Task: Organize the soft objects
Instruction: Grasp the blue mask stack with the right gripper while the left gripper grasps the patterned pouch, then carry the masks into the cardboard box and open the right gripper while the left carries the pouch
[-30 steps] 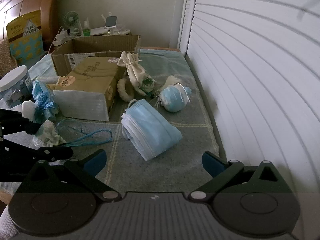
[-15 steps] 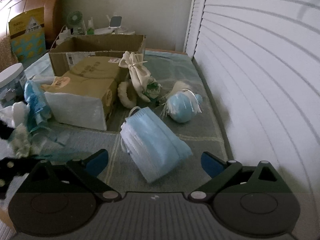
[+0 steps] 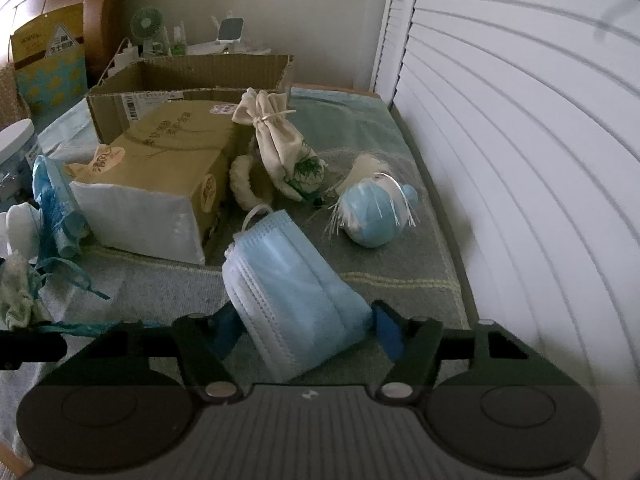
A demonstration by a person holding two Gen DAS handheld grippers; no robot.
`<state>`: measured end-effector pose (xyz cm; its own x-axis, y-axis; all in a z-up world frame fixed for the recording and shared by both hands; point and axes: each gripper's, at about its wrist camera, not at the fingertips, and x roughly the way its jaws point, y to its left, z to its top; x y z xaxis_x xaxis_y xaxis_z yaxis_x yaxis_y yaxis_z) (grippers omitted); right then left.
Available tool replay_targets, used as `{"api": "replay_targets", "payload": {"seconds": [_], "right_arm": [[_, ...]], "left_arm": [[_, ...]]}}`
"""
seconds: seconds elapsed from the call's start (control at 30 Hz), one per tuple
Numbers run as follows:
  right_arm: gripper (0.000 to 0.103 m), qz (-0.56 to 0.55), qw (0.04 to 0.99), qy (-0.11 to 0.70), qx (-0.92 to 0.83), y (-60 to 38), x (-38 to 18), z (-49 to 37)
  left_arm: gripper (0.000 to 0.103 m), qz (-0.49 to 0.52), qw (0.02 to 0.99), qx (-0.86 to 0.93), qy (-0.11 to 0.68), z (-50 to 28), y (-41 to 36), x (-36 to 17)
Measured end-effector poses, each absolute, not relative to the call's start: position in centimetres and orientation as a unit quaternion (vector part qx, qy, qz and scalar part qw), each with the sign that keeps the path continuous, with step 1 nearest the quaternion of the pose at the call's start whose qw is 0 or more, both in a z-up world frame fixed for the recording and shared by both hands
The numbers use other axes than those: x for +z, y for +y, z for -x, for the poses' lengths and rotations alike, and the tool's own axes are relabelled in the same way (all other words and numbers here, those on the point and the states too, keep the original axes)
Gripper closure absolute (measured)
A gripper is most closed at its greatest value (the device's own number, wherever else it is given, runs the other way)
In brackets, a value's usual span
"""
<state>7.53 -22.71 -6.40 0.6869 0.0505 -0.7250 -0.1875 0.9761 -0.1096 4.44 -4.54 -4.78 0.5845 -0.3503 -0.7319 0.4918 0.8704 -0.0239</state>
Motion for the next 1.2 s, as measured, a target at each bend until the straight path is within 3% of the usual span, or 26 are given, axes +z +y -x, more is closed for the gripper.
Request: {"api": "replay_targets", "payload": {"seconds": [0.27, 0.77, 1.2], "right_arm": [[0.041, 0.09, 0.915, 0.387, 0.067, -22.5, -5.3, -6.3], [0.042, 0.098, 0.927, 0.342, 0.116, -20.5, 0.7, -2.7], [0.041, 0.094, 0.932, 0.309, 0.164, -16.5, 4.7, -10.5]], "left_arm": [[0.054, -0.095, 0.884, -0.242, 0.39, -3.8, -4.2, -3.8], [0.055, -0.108, 0.887, -0.245, 0.377, -1.7, -2.2, 0.1], [0.055, -0.093, 0.911, -0.215, 0.34, -4.2, 1.2, 3.9]]}}
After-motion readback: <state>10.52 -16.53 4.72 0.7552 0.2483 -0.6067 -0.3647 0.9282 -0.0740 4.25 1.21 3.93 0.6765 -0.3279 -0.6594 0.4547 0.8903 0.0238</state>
